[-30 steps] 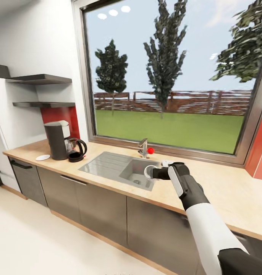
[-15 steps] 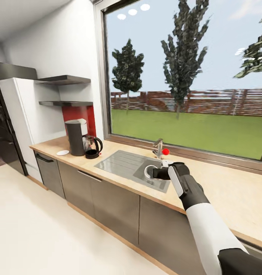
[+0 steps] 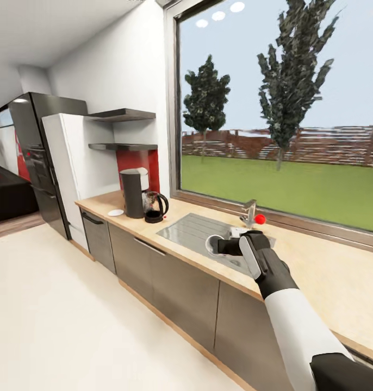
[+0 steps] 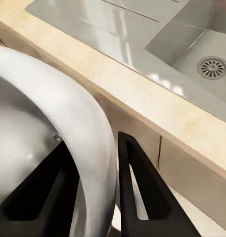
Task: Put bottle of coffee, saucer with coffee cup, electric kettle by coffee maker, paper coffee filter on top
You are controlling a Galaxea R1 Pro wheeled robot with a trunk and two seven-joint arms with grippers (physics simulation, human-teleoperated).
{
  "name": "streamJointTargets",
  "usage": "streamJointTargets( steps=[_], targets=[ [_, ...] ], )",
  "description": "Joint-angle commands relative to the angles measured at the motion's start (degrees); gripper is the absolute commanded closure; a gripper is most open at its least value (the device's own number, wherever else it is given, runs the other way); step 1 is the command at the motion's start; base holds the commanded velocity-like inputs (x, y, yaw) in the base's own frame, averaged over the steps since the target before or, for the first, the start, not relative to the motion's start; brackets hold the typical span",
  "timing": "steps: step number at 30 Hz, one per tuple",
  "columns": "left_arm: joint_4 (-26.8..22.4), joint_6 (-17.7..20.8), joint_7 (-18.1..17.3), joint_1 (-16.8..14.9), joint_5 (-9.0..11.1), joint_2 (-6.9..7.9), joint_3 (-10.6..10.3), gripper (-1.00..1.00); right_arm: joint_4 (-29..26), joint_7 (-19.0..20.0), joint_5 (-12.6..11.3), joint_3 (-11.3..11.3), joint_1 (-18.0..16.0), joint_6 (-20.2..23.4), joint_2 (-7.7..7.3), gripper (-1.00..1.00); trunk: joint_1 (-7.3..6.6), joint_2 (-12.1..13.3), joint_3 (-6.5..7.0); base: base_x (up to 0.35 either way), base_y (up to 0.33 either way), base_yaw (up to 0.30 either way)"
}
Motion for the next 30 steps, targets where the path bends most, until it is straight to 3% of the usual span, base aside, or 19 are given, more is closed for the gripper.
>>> streamJointTargets(
  steps=[1, 30],
  targets=[
    [0.1, -0.2, 0.1, 0.0, -0.3, 0.0, 0.4, -1.0, -0.1, -0.4, -0.6, 0.0, 0.0, 0.2, -0.01, 1.0, 0.02, 0.0, -0.03, 0.0, 0.0, 0.278],
    [0.1, -0.3, 0.1, 0.0, -0.3, -0.05, 0.4, -1.0, -0.1, -0.4, -0.6, 0.0, 0.0, 0.2, 0.01, 1.0, 0.02, 0.0, -0.03, 0.0, 0.0, 0.278]
  ],
)
